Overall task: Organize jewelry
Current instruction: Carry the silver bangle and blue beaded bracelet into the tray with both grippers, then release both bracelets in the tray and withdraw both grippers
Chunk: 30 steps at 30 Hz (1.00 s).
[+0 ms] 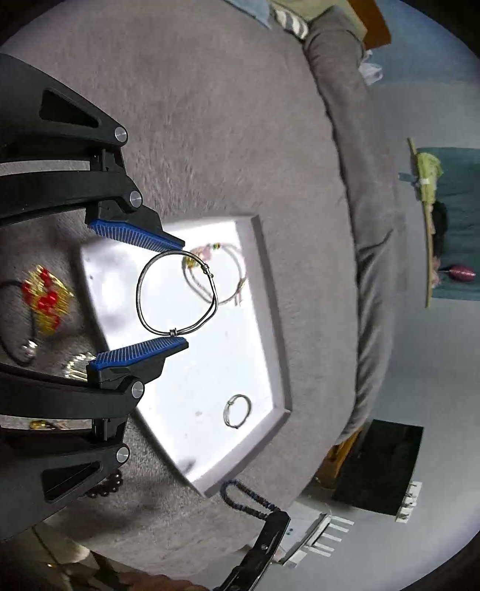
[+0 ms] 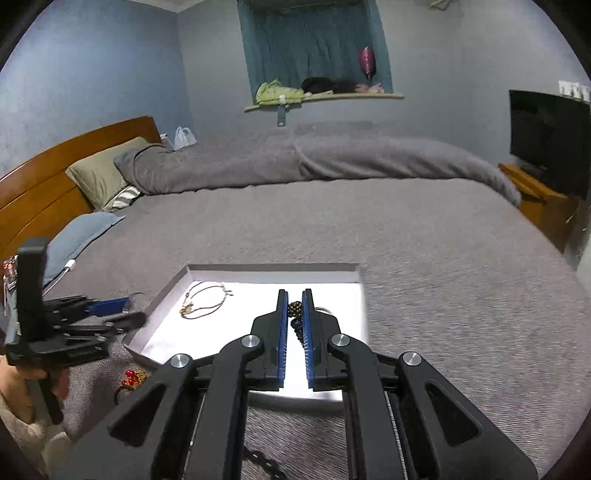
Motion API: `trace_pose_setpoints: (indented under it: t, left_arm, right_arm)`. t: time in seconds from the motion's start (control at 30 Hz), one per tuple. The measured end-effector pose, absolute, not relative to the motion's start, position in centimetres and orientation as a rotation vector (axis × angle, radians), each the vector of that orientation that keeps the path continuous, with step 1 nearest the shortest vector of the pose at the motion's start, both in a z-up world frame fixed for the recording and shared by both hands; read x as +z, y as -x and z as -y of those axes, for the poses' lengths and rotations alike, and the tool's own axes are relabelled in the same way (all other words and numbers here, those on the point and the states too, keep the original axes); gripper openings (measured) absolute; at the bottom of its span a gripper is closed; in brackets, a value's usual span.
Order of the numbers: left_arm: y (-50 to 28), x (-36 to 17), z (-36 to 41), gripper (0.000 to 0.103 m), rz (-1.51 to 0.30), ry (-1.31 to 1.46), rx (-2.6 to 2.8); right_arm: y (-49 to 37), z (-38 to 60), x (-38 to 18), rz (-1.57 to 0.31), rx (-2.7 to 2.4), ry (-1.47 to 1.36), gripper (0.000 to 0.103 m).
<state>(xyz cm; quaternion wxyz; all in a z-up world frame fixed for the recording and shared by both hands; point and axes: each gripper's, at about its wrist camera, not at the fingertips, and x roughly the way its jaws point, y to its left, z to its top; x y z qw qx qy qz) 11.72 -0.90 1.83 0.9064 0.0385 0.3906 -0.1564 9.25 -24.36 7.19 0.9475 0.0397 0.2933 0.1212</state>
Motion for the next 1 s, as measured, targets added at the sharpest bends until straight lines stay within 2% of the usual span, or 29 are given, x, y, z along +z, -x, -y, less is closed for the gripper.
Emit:
trace_pose_setpoints:
  t: [0.27,0.57,0.83,0.93,1.0]
  left_arm:
    - [-14.0,-1.5,1.4,0.049,-0.917,-0.095,-0.320]
    - [-14.8,-2.2,1.0,0.052,-0.943,-0.086,-0.321]
    - [-14.3,-1.7,1.4,0.075,-0.895,-0.075,-0.340]
    - [-13.7,-1.1,1.5,0.080,-0.857,-0.091,-0.318]
    - [-13.3,-0.6,1.4,0.085,-0.839,-0.092,-0.309]
  right_arm:
    - [-11.6,23.1,2.9,-0.720,0.259,-0.095,0.007]
    - [-12.7,23.6,-0.3,-0.810,0.192,-0.062,0.007]
    - [-12.8,23.4,-1.0,-0.823,0.185,-0.031,0.009]
    - [-12.4,23.5,-0.9,-0.816,0.190,-0.033,0.023]
    - [-12.1,23.6,-0.6,-0.806,0.193,-0.034,0.037]
